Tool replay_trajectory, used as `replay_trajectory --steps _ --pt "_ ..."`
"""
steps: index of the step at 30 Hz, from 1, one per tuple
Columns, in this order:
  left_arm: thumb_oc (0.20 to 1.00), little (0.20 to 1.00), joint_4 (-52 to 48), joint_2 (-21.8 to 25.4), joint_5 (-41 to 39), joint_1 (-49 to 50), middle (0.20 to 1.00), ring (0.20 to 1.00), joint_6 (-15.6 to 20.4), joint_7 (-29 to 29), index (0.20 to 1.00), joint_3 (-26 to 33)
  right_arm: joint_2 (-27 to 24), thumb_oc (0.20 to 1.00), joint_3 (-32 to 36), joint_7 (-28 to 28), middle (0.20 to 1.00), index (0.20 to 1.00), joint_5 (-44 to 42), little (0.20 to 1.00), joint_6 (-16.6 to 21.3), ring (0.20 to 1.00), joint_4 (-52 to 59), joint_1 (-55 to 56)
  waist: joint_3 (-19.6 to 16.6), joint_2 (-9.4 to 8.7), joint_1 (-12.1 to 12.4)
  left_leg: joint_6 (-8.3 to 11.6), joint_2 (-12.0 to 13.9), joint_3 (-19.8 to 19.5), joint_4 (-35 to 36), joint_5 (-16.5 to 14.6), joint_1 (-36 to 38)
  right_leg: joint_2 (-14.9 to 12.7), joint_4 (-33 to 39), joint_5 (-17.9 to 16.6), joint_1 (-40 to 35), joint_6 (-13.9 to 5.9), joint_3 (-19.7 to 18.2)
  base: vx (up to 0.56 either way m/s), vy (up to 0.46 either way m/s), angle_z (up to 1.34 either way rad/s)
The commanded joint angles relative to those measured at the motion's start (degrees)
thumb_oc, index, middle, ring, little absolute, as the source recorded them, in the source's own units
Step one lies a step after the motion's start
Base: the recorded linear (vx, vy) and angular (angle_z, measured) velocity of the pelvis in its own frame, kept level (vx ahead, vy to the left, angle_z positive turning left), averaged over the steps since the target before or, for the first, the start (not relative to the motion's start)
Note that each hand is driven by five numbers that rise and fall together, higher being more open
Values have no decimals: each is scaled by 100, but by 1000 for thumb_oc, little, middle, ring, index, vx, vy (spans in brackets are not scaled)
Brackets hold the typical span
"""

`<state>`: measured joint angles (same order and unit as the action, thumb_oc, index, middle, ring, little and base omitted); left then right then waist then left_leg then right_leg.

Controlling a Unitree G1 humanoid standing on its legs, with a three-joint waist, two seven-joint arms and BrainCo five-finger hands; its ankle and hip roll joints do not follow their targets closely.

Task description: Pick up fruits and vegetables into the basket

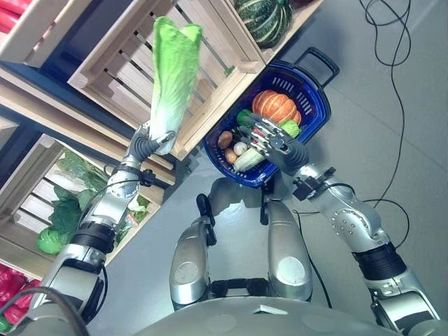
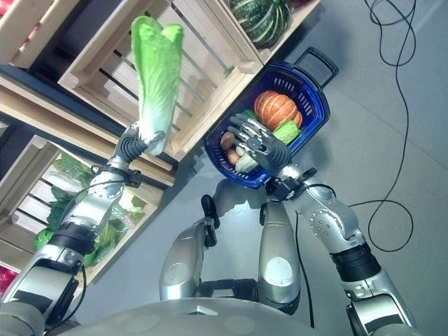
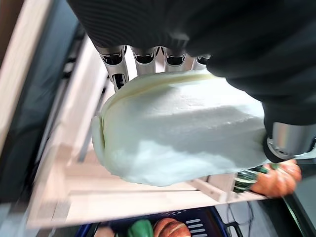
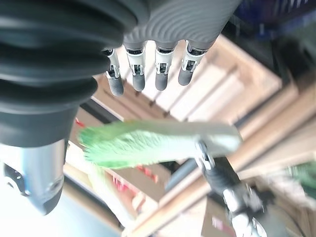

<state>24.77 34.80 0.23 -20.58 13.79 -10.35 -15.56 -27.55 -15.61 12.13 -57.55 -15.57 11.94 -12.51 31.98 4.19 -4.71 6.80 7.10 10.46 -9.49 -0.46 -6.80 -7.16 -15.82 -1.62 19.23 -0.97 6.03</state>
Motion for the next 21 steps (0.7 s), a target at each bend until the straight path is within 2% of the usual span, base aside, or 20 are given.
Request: replay_trajectory --steps 1,4,7,11,15,21 --pt "200 200 -465 621 668 186 200 200 580 -197 200 -15 492 1000 -175 245 1000 1000 -429 1000 69 1000 400 184 -866 -292 99 -393 -266 -137 -196 -224 -371 -347 140 538 -579 -506 63 82 -85 11" --pt "200 200 -782 691 1243 175 200 200 634 -134 200 -219 512 1000 -418 254 1000 1000 -406 1000 218 1000 385 92 -1055 -331 202 -383 -272 -209 -62 -230 -141 -347 339 505 -894 -559 121 98 -85 13" --pt "200 200 -868 708 1469 150 200 200 540 -93 200 -377 539 1000 -553 149 1000 1000 -289 1000 310 1000 363 0 -1145 -348 246 -375 -268 -250 -26 -244 -30 -343 412 499 -1047 -585 139 71 -48 5" --pt "200 200 -1132 725 2021 120 200 200 471 54 200 -628 552 1000 -667 -354 1000 1000 -374 1000 400 1000 279 -234 -1285 -360 317 -374 -259 -290 46 -258 140 -347 506 480 -1235 -619 174 75 -51 10" --pt "200 200 -1342 734 2243 120 200 200 368 250 200 -836 534 1000 -756 -797 1000 1000 -396 1000 459 1000 193 -387 -1390 -347 357 -378 -250 -315 107 -286 267 -346 575 482 -1372 -649 181 67 -20 3" --pt "200 200 -1592 505 2685 151 200 200 -106 450 200 -1303 543 1000 -899 -1667 1000 1000 -287 1000 853 1000 155 -566 -1502 -324 365 -388 -241 -313 154 -353 433 -354 646 493 -1537 -692 168 42 -2 1"
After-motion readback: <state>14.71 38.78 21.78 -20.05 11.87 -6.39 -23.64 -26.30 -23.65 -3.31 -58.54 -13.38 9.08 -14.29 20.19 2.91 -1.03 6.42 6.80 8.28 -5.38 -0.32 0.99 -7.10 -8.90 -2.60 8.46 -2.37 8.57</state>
